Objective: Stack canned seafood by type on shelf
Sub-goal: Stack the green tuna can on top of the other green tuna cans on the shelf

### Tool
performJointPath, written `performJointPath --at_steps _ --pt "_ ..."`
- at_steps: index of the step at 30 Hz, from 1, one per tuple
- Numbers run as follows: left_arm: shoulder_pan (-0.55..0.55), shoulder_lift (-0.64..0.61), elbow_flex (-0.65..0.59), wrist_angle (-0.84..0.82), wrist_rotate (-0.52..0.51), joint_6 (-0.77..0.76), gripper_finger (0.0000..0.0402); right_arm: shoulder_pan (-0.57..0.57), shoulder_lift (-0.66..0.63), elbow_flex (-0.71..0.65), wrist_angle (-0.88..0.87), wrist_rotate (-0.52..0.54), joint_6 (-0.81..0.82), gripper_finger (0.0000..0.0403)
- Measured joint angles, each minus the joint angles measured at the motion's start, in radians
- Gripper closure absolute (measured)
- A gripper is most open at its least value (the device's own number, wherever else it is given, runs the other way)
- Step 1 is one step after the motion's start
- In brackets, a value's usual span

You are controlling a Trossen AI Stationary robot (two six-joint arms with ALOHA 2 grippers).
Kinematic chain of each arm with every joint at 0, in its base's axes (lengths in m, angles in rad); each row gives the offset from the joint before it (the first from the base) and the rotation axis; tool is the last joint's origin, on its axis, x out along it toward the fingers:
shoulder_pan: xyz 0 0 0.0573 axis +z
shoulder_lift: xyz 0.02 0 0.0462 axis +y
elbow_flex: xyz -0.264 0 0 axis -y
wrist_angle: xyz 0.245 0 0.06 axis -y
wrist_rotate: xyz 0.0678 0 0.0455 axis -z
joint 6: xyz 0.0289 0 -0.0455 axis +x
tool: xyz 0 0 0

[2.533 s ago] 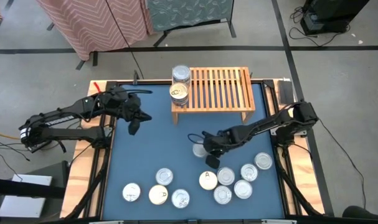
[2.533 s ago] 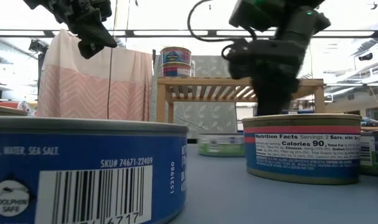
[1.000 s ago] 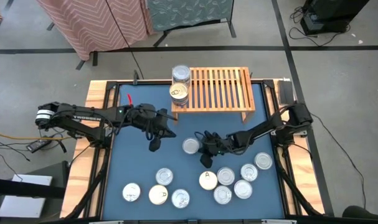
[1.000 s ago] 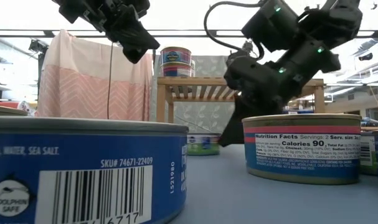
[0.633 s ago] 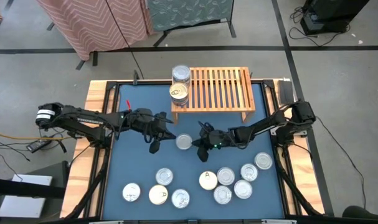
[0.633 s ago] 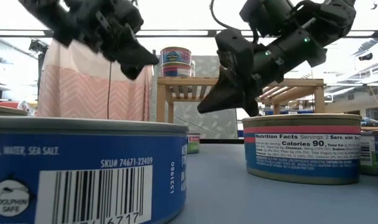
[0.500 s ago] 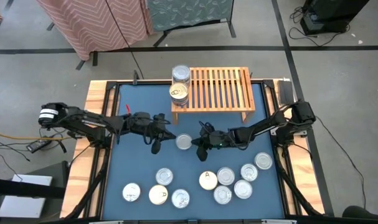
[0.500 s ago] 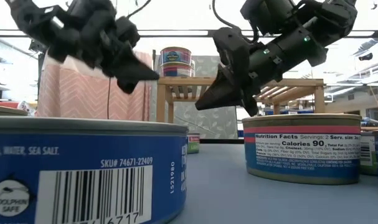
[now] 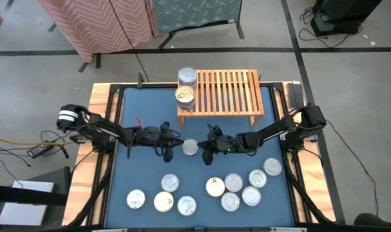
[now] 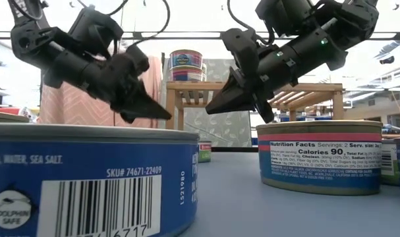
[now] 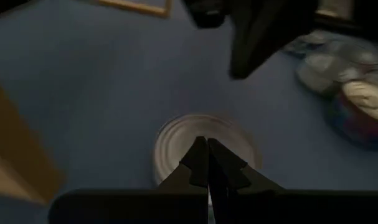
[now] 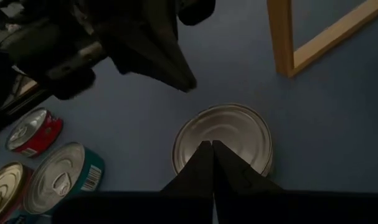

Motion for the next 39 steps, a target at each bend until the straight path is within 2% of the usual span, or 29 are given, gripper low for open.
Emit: performJointPath --at_steps 6,10,18,22,26,34,37,39 --pt "-0.019 0.108 -0.001 0.121 -0.006 -0.016 0.0401 0.000 0.000 0.000 0.002 0.000 0.006 0.0403" --pt "-0.025 0.146 -0.001 0.143 -0.005 -0.033 0.0401 0.000 0.000 0.000 0.004 0.000 0.010 0.0403" --pt "-0.027 0.151 -0.001 0.066 -0.005 -0.074 0.0401 0.000 0.000 0.000 -0.028 -0.011 0.051 0.0398" --pt "-0.038 0.150 0.000 0.050 -0.027 -0.068 0.0401 0.001 0.000 0.000 -0.100 -0.027 0.137 0.0378" --pt "-0.050 0.150 0.000 0.043 -0.039 -0.069 0.0401 0.003 0.001 0.000 -0.119 -0.063 0.209 0.0318" --pt "-0.058 0.151 -0.001 0.015 -0.067 -0.084 0.0401 -0.001 0.001 0.000 -0.124 -0.067 0.449 0.0127" --pt "-0.059 0.157 -0.001 0.017 -0.076 -0.082 0.0401 -0.006 0.001 0.000 -0.124 -0.069 0.522 0.0087" --pt "-0.059 0.157 -0.001 0.017 -0.076 -0.084 0.0401 -0.007 0.001 0.000 -0.123 -0.057 0.542 0.0078"
